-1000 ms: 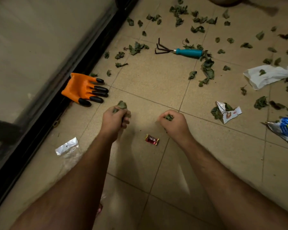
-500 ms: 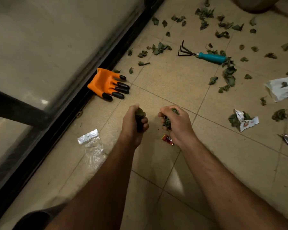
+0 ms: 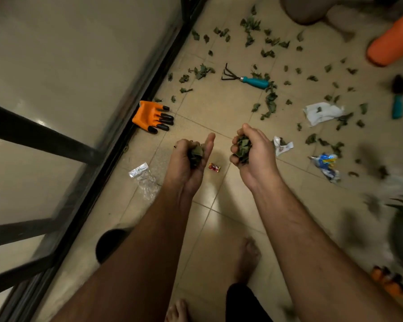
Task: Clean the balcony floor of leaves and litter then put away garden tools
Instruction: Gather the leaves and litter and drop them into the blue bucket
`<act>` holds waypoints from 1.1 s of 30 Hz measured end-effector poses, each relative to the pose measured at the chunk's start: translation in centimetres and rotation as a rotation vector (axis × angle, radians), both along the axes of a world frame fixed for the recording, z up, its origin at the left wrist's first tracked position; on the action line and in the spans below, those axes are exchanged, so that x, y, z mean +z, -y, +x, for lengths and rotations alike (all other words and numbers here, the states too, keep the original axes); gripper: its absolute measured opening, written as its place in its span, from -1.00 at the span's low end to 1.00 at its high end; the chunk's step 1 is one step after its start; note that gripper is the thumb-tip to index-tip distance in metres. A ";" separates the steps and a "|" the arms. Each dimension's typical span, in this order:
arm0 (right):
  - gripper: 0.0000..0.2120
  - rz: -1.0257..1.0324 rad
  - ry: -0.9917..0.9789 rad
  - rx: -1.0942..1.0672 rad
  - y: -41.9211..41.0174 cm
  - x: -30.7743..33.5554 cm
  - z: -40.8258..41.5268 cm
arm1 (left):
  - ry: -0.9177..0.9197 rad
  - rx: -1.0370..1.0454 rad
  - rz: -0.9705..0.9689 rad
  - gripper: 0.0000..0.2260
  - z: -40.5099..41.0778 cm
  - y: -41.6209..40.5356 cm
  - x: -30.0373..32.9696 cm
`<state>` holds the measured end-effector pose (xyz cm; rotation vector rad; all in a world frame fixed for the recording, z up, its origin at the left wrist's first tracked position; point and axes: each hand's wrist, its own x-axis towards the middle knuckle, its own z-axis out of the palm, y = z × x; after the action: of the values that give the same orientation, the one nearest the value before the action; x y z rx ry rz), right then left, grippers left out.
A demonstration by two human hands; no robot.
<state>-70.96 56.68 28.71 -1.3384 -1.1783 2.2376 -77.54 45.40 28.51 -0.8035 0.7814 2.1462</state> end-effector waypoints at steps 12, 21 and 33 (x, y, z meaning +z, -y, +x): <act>-0.38 -0.082 -0.132 -0.158 4.6 42.0 4.6 | -0.114 -0.194 0.046 -0.84 3.7 3.7 40.6; -0.34 -0.104 -0.273 -0.073 10.7 59.3 6.8 | -0.237 0.035 -0.020 -0.57 6.3 8.0 59.1; -0.64 -0.119 -0.240 0.185 10.0 63.1 2.5 | -0.389 0.153 -0.087 -0.83 4.5 9.6 61.1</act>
<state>-68.50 46.64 91.84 -0.9987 -1.1387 2.5494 -73.07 35.84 89.63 -0.5046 1.0439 2.4598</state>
